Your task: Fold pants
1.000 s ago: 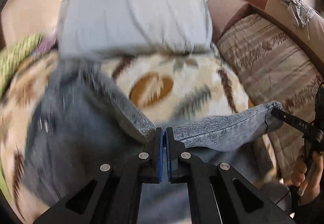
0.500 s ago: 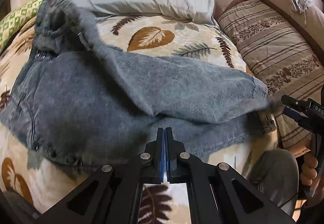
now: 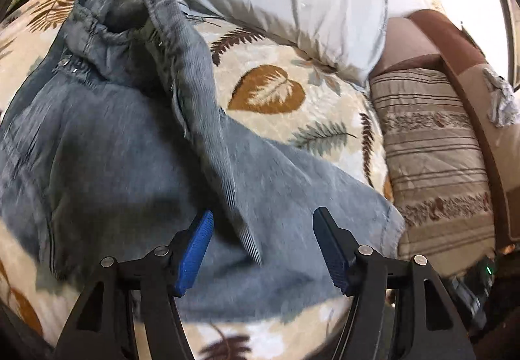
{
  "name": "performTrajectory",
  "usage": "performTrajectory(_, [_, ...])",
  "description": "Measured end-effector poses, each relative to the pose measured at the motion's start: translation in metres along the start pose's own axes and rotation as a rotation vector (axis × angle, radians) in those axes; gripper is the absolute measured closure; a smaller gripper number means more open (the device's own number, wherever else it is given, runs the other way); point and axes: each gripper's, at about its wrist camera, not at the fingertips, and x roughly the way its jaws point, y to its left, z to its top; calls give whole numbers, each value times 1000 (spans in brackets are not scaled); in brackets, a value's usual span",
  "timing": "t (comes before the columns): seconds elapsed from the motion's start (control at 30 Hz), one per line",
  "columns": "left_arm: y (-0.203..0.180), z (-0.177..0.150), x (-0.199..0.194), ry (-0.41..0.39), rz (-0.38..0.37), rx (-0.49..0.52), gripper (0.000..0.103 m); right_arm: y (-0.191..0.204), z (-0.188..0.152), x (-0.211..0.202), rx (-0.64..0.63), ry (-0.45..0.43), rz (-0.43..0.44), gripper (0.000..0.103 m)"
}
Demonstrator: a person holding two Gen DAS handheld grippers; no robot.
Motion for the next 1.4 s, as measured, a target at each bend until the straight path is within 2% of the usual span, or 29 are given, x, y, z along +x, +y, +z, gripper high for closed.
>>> performTrajectory(0.13, [0,17,13,38,-7,-21,41,15,-19,2,10,54,-27,34])
performTrajectory(0.2, [0,23,23,48,-5,-45,51,18,-26,12,34,100,-23,35])
performTrajectory(0.27, [4,25,31,64,-18,-80,58,16,-28,27,62,143,-39,41])
performTrajectory(0.3, [8,26,34,71,-19,-95,66,12,-27,32,95,153,-38,42])
performTrajectory(0.37, [12,28,40,85,-24,-109,72,7,-17,42,136,150,-44,44])
performTrajectory(0.43, [17,29,43,85,-26,-125,72,-1,-9,49,195,149,-47,48])
performTrajectory(0.5, [24,33,44,77,-25,-139,73,-4,-2,48,197,115,-73,50])
performTrajectory(0.53, [27,35,44,72,-23,-145,74,-7,2,49,205,101,-86,62])
performTrajectory(0.57, [28,34,44,68,-21,-144,86,-10,4,49,210,92,-92,81])
performTrajectory(0.6, [29,35,44,67,-8,-139,100,-11,7,50,205,86,-98,87])
performTrajectory(0.67, [32,35,39,54,-7,-141,101,-14,8,45,217,71,-83,93])
performTrajectory(0.77, [22,34,14,-4,-47,-121,101,-3,19,30,132,24,-85,94])
performTrajectory(0.87, [6,26,-26,-88,-124,-116,101,9,44,15,65,-36,-57,94])
performTrajectory(0.93, [-4,11,-47,-129,-122,-97,101,19,59,3,4,-63,-17,94])
performTrajectory(1.03, [-4,-19,-52,-139,-86,-85,101,37,60,-16,-112,-106,-64,94])
performTrajectory(1.1, [5,-39,-32,-104,-37,-97,101,36,55,-9,-136,-81,-103,94])
performTrajectory(1.17, [20,-55,-2,-37,0,-145,101,19,47,20,-122,23,-167,93])
performTrajectory(1.23, [24,-62,12,-12,45,-137,101,-5,40,49,-55,131,-202,93])
performTrajectory(1.3, [24,-66,13,-5,24,-163,101,-15,35,51,-15,130,-198,93])
performTrajectory(1.4, [23,-63,5,-30,5,-150,101,-9,34,39,-33,89,-208,91])
